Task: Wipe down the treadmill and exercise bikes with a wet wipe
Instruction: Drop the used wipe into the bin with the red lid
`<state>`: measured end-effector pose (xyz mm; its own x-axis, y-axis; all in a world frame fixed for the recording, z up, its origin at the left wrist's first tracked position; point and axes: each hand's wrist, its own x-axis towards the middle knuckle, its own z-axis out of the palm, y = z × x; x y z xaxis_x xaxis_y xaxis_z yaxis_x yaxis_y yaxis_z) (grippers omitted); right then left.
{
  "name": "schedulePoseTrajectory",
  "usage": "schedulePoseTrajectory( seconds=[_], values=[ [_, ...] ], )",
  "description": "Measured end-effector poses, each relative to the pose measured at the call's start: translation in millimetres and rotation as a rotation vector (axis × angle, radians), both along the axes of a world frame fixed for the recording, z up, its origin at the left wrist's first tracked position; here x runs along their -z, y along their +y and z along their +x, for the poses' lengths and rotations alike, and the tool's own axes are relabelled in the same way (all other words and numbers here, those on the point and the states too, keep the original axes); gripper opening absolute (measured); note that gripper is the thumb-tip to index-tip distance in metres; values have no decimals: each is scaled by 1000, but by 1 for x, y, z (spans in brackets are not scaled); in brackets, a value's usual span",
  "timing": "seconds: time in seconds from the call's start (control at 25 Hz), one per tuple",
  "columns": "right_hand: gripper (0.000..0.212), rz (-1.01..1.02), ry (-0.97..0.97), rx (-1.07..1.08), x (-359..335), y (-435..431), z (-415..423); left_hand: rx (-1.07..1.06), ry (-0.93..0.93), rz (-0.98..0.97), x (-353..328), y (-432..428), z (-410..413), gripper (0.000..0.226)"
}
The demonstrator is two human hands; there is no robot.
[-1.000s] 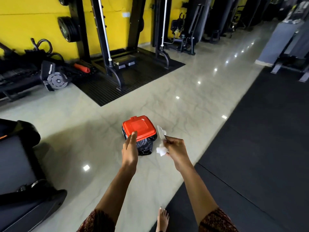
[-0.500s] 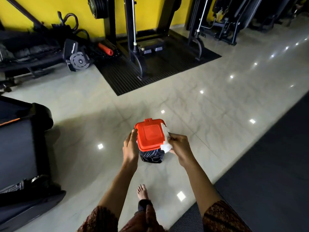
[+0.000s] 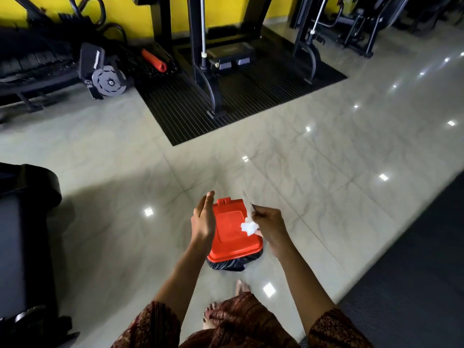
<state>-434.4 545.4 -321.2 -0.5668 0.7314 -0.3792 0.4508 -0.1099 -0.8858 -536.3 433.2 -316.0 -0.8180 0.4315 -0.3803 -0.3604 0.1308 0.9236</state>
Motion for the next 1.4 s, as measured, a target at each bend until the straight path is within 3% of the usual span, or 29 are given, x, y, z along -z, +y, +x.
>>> schedulePoseTrajectory(
  seconds=[0.2,0.36,0.72,0.88,1.2,1.32,1.4],
  values=[
    [19,-28,-54,-92,16,28,-51,-31,-21,-33,16,24,-46,46],
    [24,-29,-36,-130,11,58,-88,-44,-2,-43,15,47,-77,46],
    [20,38,-169,-131,38,84,-105,-26,-87,-70,32,80,-98,45],
    [40,1,-217,-125,40,88,-103,-46,-149,-81,43,83,-97,51],
    [14,-34,-286,-209,82,92,-94,-64,-215,-227,92,81,-89,73],
    [20,-37,-356,-273,110,96,-104,-105,-304,-266,119,82,-87,84],
    [15,-40,-406,-344,131,96,-113,-125,-363,-286,129,82,-86,75]
  ],
)
